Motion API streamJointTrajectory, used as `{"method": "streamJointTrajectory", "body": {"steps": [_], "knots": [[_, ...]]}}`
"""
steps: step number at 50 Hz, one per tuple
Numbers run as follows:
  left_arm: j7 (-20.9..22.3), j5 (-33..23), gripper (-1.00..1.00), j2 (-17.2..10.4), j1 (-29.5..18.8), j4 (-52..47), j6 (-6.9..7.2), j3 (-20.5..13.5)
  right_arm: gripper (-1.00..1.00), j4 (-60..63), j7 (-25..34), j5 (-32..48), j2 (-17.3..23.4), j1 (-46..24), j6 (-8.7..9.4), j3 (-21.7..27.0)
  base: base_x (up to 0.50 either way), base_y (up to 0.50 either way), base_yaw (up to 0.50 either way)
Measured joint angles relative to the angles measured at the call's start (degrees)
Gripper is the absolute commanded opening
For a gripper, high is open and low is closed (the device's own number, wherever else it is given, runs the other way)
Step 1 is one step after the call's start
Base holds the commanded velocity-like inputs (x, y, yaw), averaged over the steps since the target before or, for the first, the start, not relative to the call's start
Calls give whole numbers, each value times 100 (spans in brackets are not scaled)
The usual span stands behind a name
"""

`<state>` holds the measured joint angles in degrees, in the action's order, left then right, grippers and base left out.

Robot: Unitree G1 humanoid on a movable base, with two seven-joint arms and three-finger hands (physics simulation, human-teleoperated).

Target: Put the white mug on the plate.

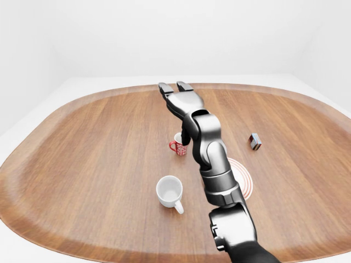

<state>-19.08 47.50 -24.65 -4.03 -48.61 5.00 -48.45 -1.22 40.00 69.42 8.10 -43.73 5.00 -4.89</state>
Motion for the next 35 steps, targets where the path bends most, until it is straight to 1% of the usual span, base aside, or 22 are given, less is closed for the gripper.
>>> {"method": "streamJointTrajectory", "body": {"steps": [3, 6, 18, 23, 29, 35], "knots": [[0, -5, 100, 2, -3, 1, 0, 7, 100, -189, 0, 115, -5, 10, 0, -89, 0, 0, 0], [1, -8, 100, 5, -3, -2, 0, 12, 100, -355, 0, 38, 87, 32, 0, -319, 0, 0, 0], [5, -30, 100, 22, -7, -10, 0, 38, 100, -906, 0, -851, 621, 46, 0, -1408, 0, 0, 0], [17, -53, 100, 38, -6, -15, 0, 56, 100, -980, 0, -1056, 695, 181, 0, -1769, 0, 0, 0], [33, -76, 100, 53, -5, -14, 0, 70, 100, -1171, 0, -1038, 625, 409, 0, -1927, 0, 0, 0], [44, -83, 100, 61, -3, -17, 0, 71, 100, -1410, 0, -811, 423, 668, 0, -1825, 0, 0, 0]]}}
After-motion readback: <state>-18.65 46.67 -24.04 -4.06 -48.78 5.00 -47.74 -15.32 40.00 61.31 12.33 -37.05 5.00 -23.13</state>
